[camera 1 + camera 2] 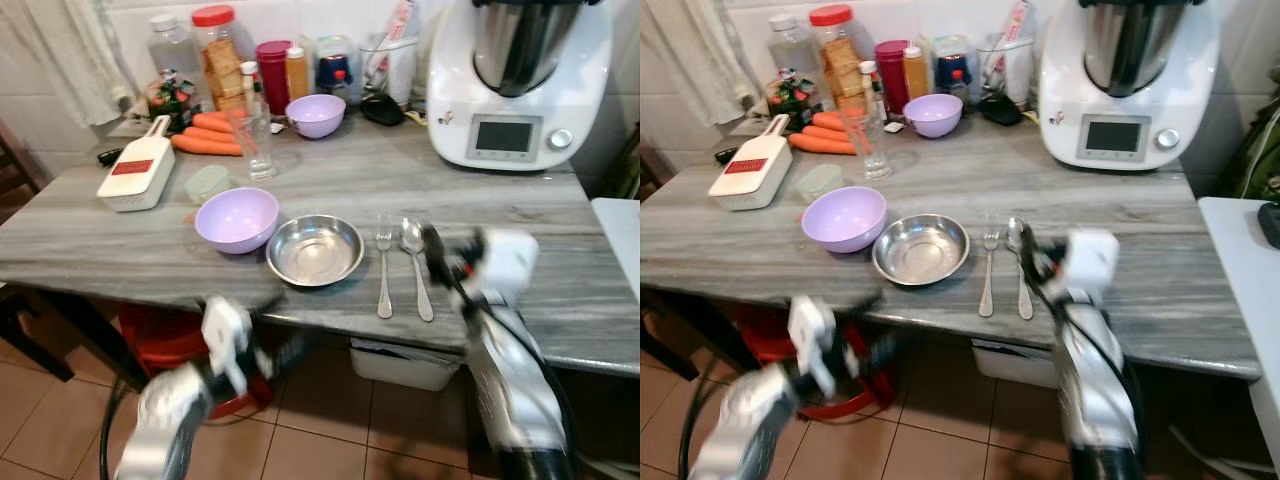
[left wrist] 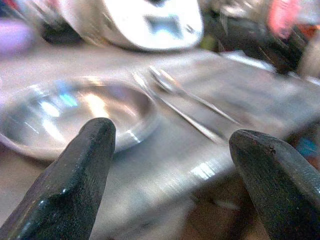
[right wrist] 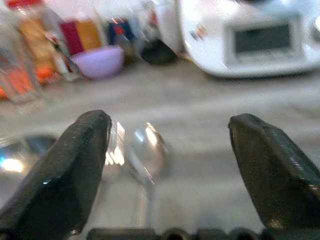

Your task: Setting the table

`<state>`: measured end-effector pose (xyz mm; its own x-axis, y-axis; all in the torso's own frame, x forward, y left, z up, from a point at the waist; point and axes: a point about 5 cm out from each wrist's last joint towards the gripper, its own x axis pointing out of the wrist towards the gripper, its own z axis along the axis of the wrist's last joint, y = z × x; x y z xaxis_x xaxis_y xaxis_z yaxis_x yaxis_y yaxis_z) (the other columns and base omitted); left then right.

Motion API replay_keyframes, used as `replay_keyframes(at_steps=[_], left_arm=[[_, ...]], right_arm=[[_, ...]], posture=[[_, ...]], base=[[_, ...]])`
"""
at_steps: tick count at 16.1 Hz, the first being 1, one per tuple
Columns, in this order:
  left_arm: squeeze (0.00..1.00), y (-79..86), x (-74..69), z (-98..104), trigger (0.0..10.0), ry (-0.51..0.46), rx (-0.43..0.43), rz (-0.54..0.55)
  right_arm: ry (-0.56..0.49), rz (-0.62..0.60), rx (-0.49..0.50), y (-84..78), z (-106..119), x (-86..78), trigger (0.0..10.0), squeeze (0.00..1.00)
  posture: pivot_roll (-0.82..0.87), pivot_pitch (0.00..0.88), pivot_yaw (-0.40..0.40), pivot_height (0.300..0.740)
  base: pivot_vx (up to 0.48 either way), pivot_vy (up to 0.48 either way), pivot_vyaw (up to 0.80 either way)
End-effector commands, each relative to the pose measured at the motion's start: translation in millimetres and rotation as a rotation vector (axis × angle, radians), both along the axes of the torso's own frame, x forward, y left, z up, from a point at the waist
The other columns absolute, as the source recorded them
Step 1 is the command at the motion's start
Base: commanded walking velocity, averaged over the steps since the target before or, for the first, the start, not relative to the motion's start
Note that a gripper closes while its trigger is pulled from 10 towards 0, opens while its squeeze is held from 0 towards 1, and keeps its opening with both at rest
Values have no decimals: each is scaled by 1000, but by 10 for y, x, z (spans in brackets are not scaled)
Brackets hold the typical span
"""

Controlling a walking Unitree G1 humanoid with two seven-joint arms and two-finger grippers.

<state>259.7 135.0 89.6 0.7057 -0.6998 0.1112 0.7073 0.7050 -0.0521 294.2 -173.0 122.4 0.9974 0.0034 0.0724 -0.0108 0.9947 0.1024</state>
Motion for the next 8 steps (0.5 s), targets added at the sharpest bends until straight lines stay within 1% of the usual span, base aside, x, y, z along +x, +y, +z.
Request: replay_keyframes(at_steps=[1,3,4,5,6,7,8], left_arm=[[0,80,78,85,10000,-40,5,95],[0,158,178,155,10000,-54,-20,238],[0,208,206,132,10000,-34,-12,313],[0,229,203,118,10000,-25,-13,345],[0,263,193,86,10000,-15,-2,406],[0,310,156,-4,10000,17,36,499],[0,324,134,-43,10000,23,51,534]], right_arm=[[-28,-18,-26,-39,50,-45,10000,1000],[-20,-43,-40,-109,-7,-158,10000,1000],[-23,-46,-53,-116,-7,-202,10000,1000],[-25,-50,-53,-118,-5,-221,10000,1000],[-28,-54,-59,-120,6,-264,10000,1000],[-35,-60,-80,-122,12,-336,10000,1000],[-38,-58,-83,-123,8,-367,10000,1000]], posture=[[-107,0,109,740],[-110,0,114,740],[-110,0,115,740],[-113,0,117,740],[-113,0,117,740],[-116,0,118,740],[-116,0,118,740]], base=[[0,0,0],[0,0,0],[0,0,0],[0,0,0],[0,0,0],[0,0,0],[0,0,0]])
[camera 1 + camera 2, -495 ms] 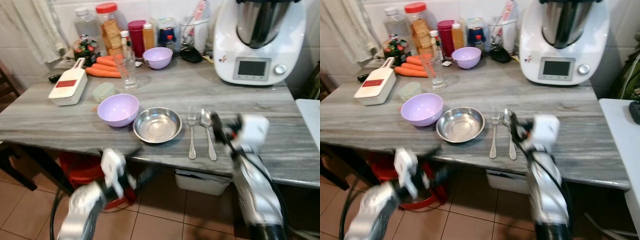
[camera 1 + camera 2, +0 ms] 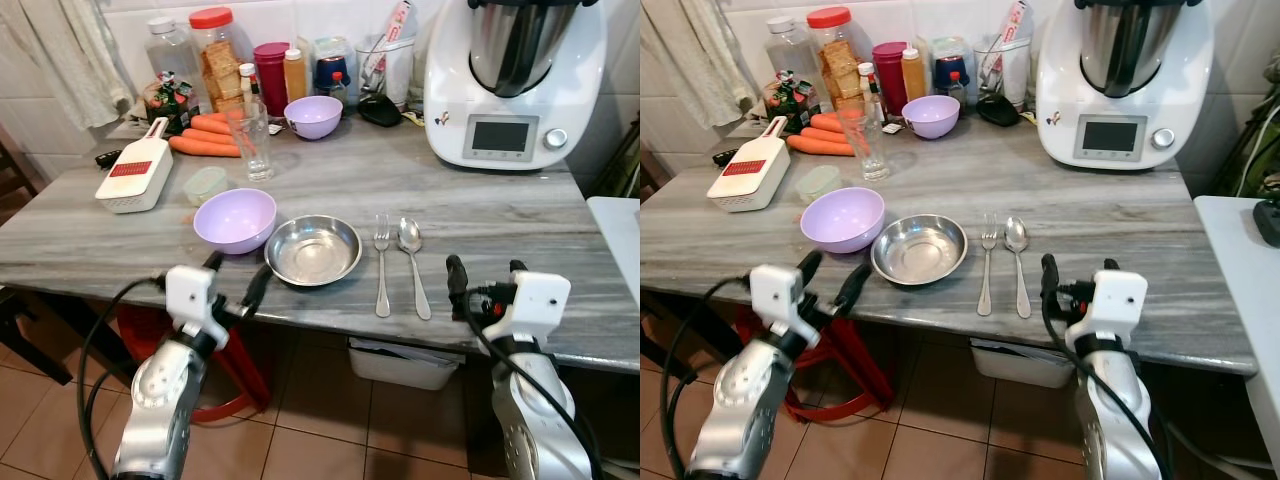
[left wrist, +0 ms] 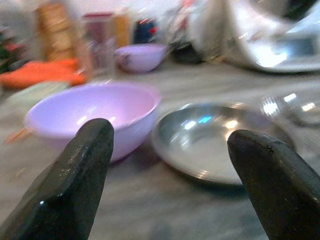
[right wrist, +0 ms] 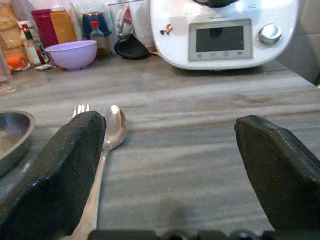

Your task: Setting the table

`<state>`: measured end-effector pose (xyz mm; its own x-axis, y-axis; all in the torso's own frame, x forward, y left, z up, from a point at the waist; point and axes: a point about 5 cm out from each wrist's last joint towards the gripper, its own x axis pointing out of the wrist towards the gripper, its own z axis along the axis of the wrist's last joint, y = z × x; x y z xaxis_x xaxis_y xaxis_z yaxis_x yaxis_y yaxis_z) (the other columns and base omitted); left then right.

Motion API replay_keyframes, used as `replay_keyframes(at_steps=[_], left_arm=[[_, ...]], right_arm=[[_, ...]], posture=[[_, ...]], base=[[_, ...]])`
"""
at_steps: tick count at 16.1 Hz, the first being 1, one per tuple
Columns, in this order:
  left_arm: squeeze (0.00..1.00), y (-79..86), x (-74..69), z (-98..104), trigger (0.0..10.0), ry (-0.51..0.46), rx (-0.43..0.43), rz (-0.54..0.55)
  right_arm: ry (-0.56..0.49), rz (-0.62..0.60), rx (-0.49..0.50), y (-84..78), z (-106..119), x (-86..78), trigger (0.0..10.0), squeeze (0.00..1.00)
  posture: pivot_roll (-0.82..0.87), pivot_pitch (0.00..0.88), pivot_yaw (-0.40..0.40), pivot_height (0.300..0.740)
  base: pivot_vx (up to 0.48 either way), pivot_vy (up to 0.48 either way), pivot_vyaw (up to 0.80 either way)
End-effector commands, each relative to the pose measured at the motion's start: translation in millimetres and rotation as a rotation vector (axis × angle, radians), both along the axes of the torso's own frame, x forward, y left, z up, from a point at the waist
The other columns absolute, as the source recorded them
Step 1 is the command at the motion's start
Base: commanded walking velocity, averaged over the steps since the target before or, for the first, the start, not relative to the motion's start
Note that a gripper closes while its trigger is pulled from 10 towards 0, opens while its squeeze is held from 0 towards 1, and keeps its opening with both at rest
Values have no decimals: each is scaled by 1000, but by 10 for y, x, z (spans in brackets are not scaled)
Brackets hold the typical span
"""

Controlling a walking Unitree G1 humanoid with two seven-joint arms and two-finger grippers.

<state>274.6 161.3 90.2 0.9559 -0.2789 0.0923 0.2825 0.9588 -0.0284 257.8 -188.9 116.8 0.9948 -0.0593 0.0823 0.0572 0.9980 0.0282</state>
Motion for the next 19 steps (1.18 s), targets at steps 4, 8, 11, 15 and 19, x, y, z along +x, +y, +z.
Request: replay_keyframes(at_steps=[4,8,11,15,19], left_arm=[[0,151,-161,-163,10000,52,81,155],[0,162,-122,-204,10000,74,119,172],[0,91,-41,-160,10000,65,117,161],[0,2,3,-135,10000,63,106,132],[0,20,80,-156,10000,62,121,137]], right_arm=[[-23,-4,-39,-48,46,-199,10000,898],[13,-3,-29,-2,-19,-247,10000,0],[18,9,-17,46,-7,-272,10000,0],[23,6,-1,62,-9,-256,10000,0],[17,19,23,161,-17,-141,10000,0]], posture=[[-117,0,117,740],[-136,0,114,740],[-159,2,114,740],[-171,12,128,740],[-162,0,113,740]], base=[[0,0,0],[0,0,-133],[0,0,-577],[-64,0,0],[-284,0,0]])
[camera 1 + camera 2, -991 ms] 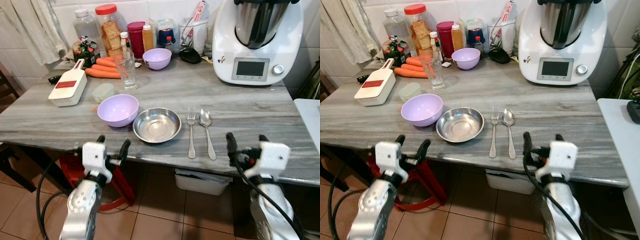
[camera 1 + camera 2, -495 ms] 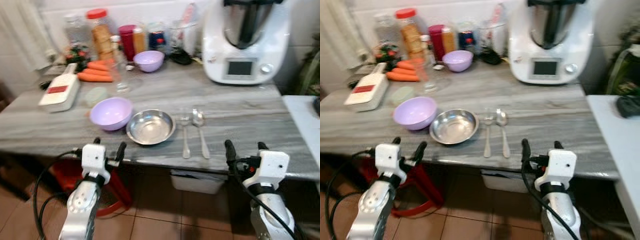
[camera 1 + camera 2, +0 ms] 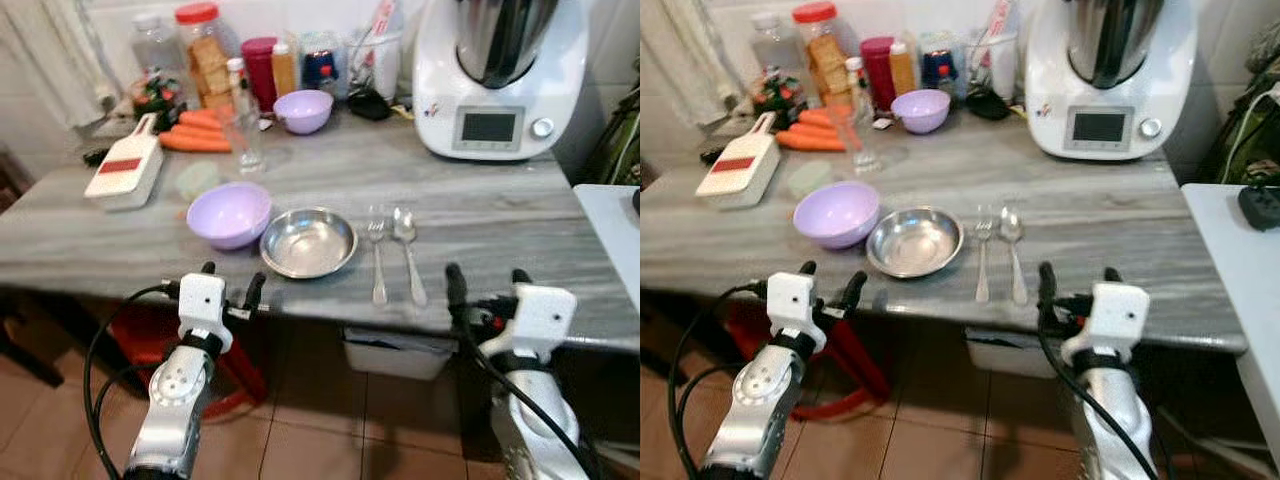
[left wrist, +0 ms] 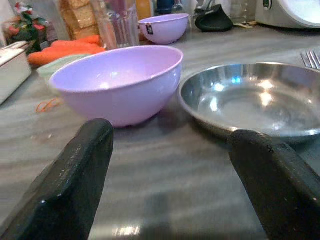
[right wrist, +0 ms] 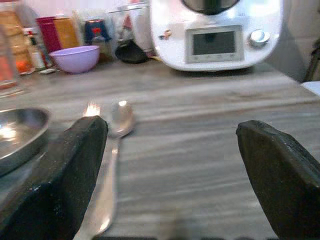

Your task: Setting the table

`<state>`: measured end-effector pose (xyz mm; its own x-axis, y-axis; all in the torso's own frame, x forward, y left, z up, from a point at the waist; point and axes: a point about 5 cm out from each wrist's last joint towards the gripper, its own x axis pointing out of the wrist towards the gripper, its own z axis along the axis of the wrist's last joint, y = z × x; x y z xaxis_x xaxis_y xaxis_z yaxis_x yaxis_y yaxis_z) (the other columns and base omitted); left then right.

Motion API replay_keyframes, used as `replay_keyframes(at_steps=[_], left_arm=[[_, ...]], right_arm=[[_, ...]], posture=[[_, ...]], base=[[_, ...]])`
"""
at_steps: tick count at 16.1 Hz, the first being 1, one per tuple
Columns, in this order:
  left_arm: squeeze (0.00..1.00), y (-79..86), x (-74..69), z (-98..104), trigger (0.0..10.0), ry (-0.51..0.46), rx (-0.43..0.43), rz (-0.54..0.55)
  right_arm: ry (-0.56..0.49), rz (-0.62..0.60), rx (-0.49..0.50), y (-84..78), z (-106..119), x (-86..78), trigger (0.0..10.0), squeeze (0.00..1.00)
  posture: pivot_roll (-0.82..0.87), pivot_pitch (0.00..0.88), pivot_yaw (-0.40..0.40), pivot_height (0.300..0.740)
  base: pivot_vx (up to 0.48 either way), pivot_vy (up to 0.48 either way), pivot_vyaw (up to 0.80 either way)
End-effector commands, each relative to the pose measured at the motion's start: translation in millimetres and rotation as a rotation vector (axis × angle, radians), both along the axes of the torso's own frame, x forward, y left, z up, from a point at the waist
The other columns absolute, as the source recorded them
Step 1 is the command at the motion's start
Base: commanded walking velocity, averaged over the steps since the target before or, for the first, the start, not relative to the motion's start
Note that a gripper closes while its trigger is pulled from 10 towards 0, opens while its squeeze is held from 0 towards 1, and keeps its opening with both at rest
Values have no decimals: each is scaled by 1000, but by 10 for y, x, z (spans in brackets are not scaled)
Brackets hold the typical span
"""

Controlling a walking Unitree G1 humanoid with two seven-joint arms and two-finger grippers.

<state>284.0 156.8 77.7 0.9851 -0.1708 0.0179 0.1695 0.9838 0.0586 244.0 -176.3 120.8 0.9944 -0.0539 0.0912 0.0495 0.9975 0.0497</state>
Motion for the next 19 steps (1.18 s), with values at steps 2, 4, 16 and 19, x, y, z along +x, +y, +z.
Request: replay_keyframes(at_steps=[2,4,16,19], left_arm=[[0,-17,4,21,10000,-4,0,19],[0,-63,-3,-27,10000,8,0,3],[0,-121,58,2,10000,-2,-8,-10],[0,-136,48,-1,10000,-6,-9,-13]], right_arm=[[37,-6,37,-2,-64,28,10000,0],[46,-42,43,-45,-98,16,10000,0],[49,-38,-59,-47,-150,12,10000,0],[39,-18,-47,-14,-145,32,10000,0]], posture=[[-161,0,118,740],[-167,0,124,740],[-158,0,126,740],[-155,0,121,740]], base=[[-319,0,0],[-328,0,0],[-327,0,0],[-315,0,0]])
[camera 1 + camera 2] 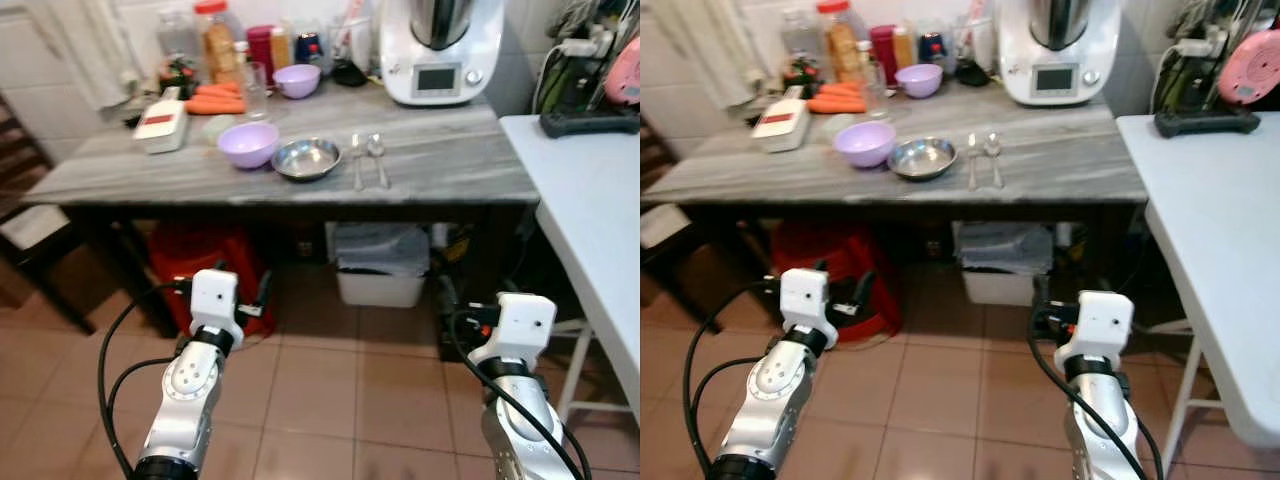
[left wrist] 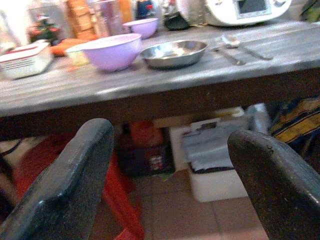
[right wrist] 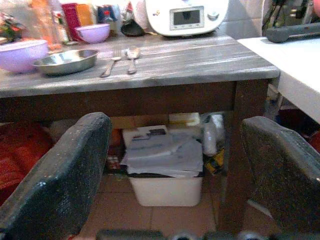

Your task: Setting the table

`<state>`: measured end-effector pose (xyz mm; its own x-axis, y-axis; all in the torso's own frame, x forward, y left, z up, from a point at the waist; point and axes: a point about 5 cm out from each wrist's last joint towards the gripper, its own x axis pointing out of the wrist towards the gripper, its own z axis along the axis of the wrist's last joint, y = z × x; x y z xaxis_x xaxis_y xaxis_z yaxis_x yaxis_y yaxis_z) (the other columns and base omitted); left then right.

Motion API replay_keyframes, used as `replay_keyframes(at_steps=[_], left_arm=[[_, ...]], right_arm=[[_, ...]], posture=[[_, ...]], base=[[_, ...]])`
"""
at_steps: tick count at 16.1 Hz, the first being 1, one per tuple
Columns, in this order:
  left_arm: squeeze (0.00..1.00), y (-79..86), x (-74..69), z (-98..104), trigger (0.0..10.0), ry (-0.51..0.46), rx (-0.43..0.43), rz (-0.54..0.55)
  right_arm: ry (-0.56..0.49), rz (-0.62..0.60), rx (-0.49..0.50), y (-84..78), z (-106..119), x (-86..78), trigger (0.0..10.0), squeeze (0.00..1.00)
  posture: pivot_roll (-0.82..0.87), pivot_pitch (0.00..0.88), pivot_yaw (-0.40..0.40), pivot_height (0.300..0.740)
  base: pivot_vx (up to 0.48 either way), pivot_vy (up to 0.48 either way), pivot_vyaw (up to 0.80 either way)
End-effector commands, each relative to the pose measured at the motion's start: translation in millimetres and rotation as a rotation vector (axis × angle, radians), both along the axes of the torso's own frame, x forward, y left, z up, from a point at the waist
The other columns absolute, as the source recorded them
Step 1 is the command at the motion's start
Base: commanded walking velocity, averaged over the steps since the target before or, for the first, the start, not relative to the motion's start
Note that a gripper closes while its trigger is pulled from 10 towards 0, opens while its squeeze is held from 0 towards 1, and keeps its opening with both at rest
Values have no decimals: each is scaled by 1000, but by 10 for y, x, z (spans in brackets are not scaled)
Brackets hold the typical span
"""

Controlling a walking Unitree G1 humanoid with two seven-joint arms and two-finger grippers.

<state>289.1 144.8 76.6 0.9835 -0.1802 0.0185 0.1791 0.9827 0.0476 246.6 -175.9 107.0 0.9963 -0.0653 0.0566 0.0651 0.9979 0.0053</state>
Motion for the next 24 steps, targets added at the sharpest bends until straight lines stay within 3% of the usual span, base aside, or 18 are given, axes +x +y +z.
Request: replay_keyframes(at_steps=[1,4,6,8,22,24], left_arm=[[0,-25,-3,11,10000,-11,-3,-6],[0,-45,22,21,10000,-16,-23,-21],[0,-75,50,62,10000,-34,-14,-44],[0,-85,69,94,10000,-43,-29,-66],[0,-145,78,88,10000,-35,-55,-114],[0,-148,76,91,10000,-34,-57,-120]], right_arm=[[-9,20,-25,4,0,9,10000,0],[13,42,-53,33,-32,24,10000,0],[9,10,9,29,-34,48,10000,0],[5,17,-9,38,-32,74,10000,0],[32,37,-4,40,-71,87,10000,0],[32,37,3,54,-69,83,10000,0]], posture=[[-155,0,119,740],[-162,0,123,740],[-157,0,125,740],[-153,0,128,740],[-158,0,137,740],[-153,0,139,740]], base=[[0,0,0],[0,0,0],[0,0,0],[0,-135,0],[0,-472,0],[0,0,0]])
